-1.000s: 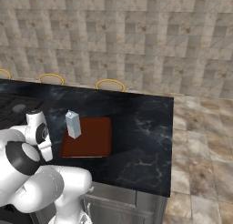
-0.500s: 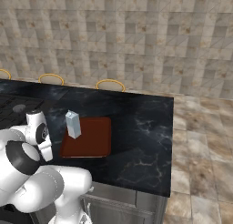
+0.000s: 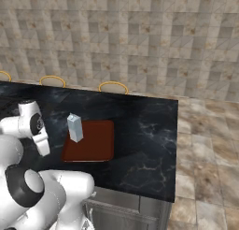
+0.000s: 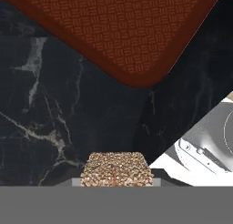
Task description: Take out the milk from the fridge and place it on the tray on the counter. Then take the sugar cube near the tray and place it in the tray.
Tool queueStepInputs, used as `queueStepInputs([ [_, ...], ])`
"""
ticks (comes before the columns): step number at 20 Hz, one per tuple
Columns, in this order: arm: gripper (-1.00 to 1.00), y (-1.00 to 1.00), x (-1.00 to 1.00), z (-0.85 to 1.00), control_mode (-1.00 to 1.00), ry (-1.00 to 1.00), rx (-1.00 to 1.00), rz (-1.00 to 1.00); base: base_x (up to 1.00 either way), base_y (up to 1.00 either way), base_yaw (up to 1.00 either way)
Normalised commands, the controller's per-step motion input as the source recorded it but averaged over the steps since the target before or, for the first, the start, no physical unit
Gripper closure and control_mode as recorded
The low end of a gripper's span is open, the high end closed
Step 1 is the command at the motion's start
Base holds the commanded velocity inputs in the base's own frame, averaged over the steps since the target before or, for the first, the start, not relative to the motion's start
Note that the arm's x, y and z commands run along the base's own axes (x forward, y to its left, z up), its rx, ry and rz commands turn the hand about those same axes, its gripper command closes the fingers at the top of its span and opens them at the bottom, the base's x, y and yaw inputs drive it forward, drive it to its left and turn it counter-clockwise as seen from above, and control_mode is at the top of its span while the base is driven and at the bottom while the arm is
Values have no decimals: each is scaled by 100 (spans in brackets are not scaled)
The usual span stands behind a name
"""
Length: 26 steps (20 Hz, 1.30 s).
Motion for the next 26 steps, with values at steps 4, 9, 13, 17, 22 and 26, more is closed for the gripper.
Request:
queueStepInputs([
  [4,100,-9,-28,100,-100,0,-13,11,0,0,0],
  [9,100,-63,-37,74,-100,0,-17,17,0,0,0],
  [13,100,-99,-2,33,-100,0,-8,30,0,0,0],
  [17,100,-100,2,18,-100,0,0,35,0,0,0],
  [22,100,-98,30,2,-100,1,8,34,0,0,0],
  [26,100,-78,53,0,-100,3,14,26,0,0,0],
])
